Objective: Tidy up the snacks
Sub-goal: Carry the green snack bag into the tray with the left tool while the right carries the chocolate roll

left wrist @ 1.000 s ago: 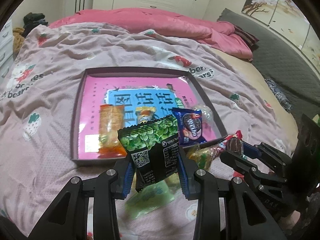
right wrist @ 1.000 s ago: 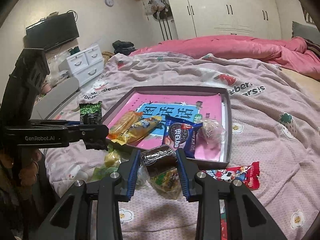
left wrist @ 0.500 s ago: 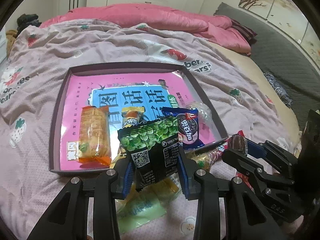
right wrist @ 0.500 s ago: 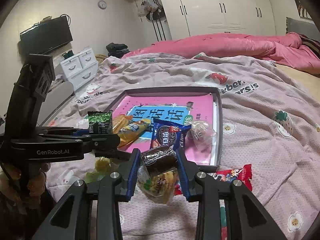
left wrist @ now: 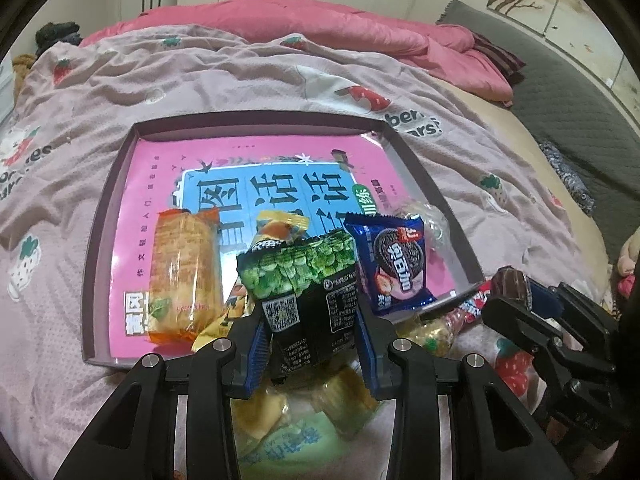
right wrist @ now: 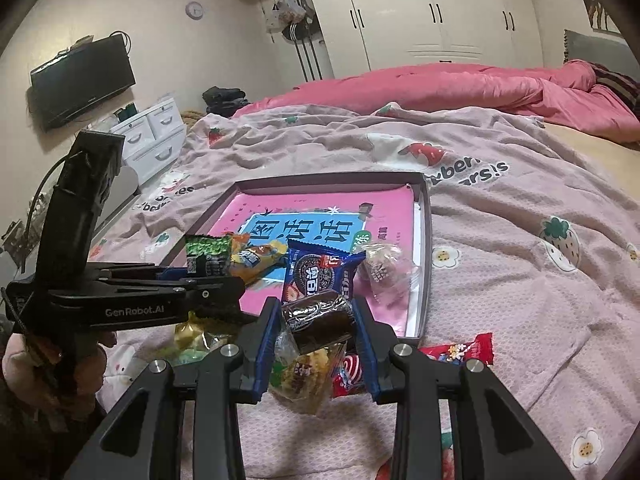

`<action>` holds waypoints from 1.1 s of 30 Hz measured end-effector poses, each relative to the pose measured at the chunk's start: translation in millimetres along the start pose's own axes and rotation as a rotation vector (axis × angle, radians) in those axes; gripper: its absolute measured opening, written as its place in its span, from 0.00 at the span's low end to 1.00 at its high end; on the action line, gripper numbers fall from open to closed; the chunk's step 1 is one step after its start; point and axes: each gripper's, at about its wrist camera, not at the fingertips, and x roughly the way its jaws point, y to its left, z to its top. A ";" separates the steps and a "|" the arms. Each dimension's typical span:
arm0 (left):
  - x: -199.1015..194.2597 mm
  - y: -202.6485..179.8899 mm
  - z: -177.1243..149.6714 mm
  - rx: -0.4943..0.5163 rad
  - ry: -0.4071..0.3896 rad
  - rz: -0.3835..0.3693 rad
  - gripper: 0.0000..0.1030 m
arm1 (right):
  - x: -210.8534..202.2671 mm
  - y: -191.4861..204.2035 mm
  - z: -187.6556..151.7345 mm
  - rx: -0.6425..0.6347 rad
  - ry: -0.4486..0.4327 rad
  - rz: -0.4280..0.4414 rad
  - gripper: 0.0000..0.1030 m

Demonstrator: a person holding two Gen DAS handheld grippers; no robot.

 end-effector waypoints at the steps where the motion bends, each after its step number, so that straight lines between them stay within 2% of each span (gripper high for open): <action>1: 0.6 -0.1 0.6 0.002 -0.002 0.002 0.38 | -0.1 0.0 0.0 0.001 0.000 0.000 0.35; 18: 15.1 4.4 12.3 -0.022 -0.003 -0.013 0.38 | 5.1 -16.7 5.9 0.053 -0.009 -0.030 0.35; 33: 31.1 10.8 23.5 -0.029 -0.021 0.020 0.38 | 19.0 -30.9 10.9 0.085 -0.003 -0.057 0.35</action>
